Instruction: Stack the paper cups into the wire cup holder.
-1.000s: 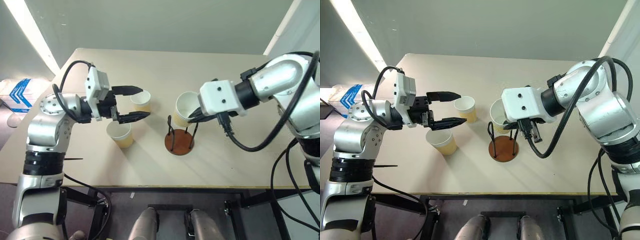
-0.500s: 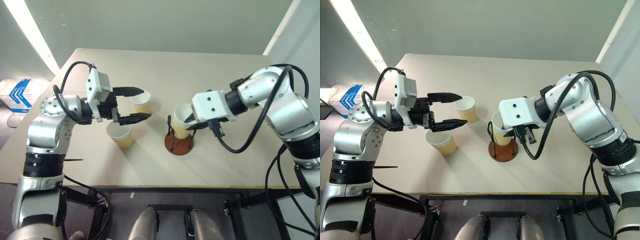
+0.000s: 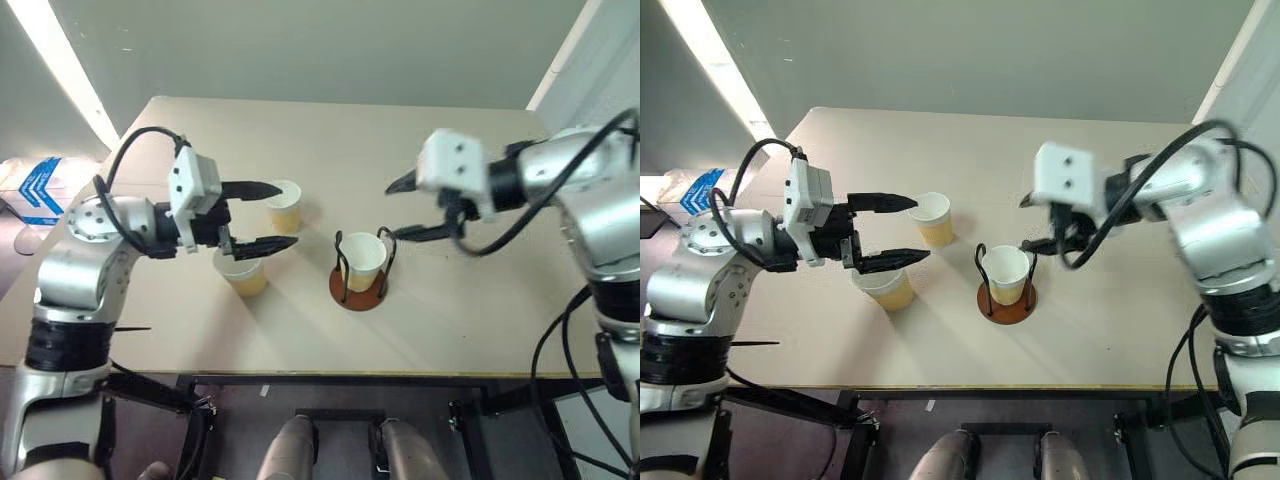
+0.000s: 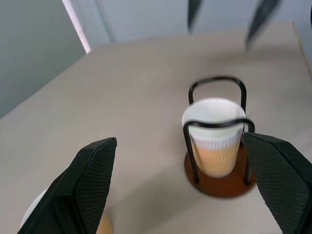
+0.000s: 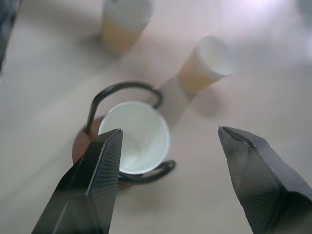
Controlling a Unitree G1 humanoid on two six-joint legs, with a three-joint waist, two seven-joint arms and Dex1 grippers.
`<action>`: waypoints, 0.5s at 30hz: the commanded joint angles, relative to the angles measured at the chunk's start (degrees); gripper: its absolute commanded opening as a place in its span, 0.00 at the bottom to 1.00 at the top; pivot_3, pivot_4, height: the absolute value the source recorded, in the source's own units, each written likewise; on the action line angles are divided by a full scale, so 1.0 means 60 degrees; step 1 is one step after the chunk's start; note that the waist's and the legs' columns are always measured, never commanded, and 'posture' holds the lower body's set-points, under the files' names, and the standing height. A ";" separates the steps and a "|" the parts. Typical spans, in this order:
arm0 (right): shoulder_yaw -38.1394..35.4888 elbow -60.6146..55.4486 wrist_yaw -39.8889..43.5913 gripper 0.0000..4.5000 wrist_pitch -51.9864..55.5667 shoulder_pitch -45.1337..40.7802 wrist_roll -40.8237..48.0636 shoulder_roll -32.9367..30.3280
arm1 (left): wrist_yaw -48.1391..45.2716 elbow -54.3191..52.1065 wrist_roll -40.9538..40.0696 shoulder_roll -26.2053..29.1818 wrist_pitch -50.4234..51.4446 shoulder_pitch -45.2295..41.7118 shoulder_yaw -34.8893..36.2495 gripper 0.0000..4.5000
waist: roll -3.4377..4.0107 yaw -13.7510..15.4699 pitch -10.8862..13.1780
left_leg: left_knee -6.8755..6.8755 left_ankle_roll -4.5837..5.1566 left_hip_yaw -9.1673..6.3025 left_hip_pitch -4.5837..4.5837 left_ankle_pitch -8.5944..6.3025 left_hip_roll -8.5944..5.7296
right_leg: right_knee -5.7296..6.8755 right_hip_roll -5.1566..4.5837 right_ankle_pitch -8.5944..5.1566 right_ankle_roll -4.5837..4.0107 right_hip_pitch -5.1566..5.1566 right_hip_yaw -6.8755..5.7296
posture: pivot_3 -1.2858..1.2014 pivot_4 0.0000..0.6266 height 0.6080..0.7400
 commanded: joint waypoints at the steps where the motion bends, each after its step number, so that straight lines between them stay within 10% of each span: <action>1: -0.1409 -0.0587 -0.0161 0.74 0.1646 0.0392 0.1229 -0.0470 | -0.0094 -0.1510 -0.0077 0.0777 0.0255 0.0691 0.0461 1.00 | -0.0003 -0.0010 -0.0001 | -0.0001 -0.0003 0.0000 -0.0001 -0.0002 0.0000 | -0.0002 0.0001 -0.0002 -0.0001 -0.0001 0.0000 | 0.52 0.24 1.00; 15: -0.2727 -0.1414 -0.0695 0.74 0.2545 0.1525 0.3437 -0.1295 | 0.0376 -0.2387 0.2289 0.2748 0.0464 0.1368 -0.0475 1.00 | 0.0001 -0.0020 0.0001 | -0.0003 -0.0042 -0.0007 0.0014 0.0011 0.0006 | 0.0029 0.0012 -0.0031 -0.0023 -0.0006 0.0014 | 0.52 0.24 1.00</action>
